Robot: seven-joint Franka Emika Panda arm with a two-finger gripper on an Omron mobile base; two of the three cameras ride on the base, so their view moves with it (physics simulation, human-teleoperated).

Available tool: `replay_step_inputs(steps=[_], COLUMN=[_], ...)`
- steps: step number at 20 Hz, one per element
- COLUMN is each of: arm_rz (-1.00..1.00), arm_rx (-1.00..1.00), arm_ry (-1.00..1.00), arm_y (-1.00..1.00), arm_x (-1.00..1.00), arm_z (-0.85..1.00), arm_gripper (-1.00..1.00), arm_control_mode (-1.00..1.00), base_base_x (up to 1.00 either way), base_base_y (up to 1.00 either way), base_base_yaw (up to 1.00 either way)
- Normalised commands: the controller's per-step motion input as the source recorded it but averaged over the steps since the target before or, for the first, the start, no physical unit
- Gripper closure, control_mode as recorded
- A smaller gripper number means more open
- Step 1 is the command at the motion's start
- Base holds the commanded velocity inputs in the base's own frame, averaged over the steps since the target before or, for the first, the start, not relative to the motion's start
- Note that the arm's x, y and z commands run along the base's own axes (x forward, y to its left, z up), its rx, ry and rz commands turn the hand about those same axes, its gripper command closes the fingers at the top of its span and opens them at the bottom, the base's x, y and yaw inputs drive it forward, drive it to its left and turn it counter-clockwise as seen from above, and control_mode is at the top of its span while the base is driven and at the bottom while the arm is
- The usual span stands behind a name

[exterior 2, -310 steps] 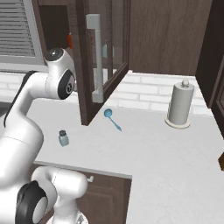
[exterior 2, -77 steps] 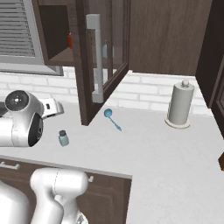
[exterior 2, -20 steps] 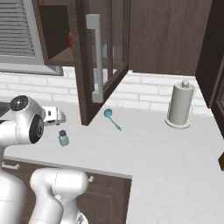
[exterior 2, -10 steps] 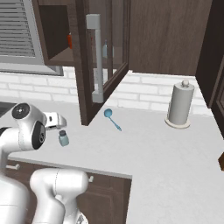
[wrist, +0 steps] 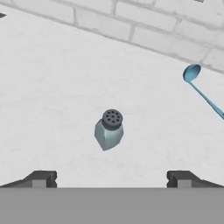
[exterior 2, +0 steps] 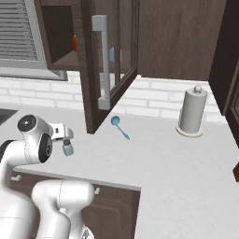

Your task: Put the shaker and condiment bottle from the counter next to their counterparts in the cabinet.

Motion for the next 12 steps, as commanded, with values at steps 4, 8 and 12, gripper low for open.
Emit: replay_step_inputs(steps=[4,8,12], arm_rz=[0.00,0.00,0.00], arm_rx=[0.00,0.00,0.00], arm_ry=[0.00,0.00,0.04], arm_y=[0.00,0.00,0.00], arm_x=[0.21,0.20,0.15], arm_z=[-0.09,-0.05,-0.09], arm_gripper=[-1.00,-1.00,-1.00], arm_control_mode=[-1.00,-1.00,-1.00], base_base_x=[0.00,0.00,0.00], base_base_y=[0.00,0.00,0.00], base_base_yaw=[0.00,0.00,0.00])
